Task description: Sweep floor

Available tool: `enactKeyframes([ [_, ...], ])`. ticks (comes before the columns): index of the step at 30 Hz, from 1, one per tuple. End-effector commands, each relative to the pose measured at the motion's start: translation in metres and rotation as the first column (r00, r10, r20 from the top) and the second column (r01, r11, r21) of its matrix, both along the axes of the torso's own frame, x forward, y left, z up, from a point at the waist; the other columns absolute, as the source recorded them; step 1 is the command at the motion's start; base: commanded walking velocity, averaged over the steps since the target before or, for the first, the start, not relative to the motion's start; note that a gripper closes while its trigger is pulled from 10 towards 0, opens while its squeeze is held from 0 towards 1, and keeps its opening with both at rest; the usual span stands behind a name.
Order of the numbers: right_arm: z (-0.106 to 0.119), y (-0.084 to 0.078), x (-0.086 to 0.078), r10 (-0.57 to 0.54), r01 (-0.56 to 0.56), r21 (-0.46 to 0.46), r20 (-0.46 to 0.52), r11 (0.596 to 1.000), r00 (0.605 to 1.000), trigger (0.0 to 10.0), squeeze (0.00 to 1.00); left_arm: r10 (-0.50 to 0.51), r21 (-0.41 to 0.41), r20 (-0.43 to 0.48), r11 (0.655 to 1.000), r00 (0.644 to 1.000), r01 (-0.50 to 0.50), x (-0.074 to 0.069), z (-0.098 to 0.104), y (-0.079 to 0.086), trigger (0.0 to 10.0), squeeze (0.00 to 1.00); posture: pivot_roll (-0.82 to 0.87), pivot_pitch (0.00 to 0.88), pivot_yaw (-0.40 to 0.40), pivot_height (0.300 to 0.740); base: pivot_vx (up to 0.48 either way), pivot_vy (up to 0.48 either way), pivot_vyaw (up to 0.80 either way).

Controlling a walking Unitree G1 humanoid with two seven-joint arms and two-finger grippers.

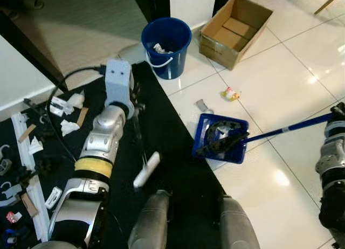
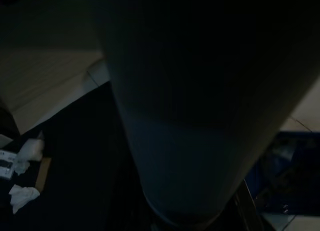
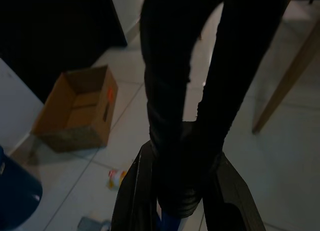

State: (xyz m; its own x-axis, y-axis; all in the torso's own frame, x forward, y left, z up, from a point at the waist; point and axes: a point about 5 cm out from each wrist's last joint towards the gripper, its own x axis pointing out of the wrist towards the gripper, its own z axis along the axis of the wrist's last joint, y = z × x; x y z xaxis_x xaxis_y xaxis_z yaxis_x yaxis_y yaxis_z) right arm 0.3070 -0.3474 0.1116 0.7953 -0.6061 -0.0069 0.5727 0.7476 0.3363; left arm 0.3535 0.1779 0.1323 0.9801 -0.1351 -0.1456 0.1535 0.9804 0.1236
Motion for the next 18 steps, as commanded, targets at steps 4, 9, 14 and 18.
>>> enactKeyframes([
  [4, 0.003, -0.016, -0.008, -0.034, 0.032, -0.04, -0.051, 0.999, 0.998, 10.0, 0.0, 0.007, 0.023, 0.013, 1.0, 1.0, -0.007, -0.003, -0.01, -0.002, 10.0, 0.0, 0.02, 0.069, 0.029, 0.74, 0.0, 0.0, 0.0],
  [9, 0.006, -0.021, -0.01, -0.039, 0.034, -0.073, -0.074, 0.997, 0.996, 10.0, 0.0, 0.024, 0.014, 0.006, 1.0, 1.0, -0.024, -0.004, -0.015, -0.003, 10.0, 0.0, 0.01, 0.072, 0.029, 0.74, 0.0, 0.0, 0.0],
  [14, 0.01, -0.023, -0.008, -0.005, -0.009, -0.13, -0.108, 0.991, 0.994, 10.0, 0.0, 0.014, 0.043, 0.003, 0.999, 1.0, -0.014, -0.004, -0.017, -0.005, 10.0, 0.0, 0.0, 0.079, 0.025, 0.74, 0.0, 0.0, 0.0],
  [18, 0.011, -0.019, -0.004, 0.038, -0.066, -0.177, -0.157, 0.982, 0.987, 10.0, 0.0, 0.002, 0.075, -0.003, 0.997, 1.0, -0.002, -0.005, -0.02, -0.006, 10.0, 0.0, 0.01, 0.093, 0.023, 0.74, 0.0, 0.0, 0.0],
])
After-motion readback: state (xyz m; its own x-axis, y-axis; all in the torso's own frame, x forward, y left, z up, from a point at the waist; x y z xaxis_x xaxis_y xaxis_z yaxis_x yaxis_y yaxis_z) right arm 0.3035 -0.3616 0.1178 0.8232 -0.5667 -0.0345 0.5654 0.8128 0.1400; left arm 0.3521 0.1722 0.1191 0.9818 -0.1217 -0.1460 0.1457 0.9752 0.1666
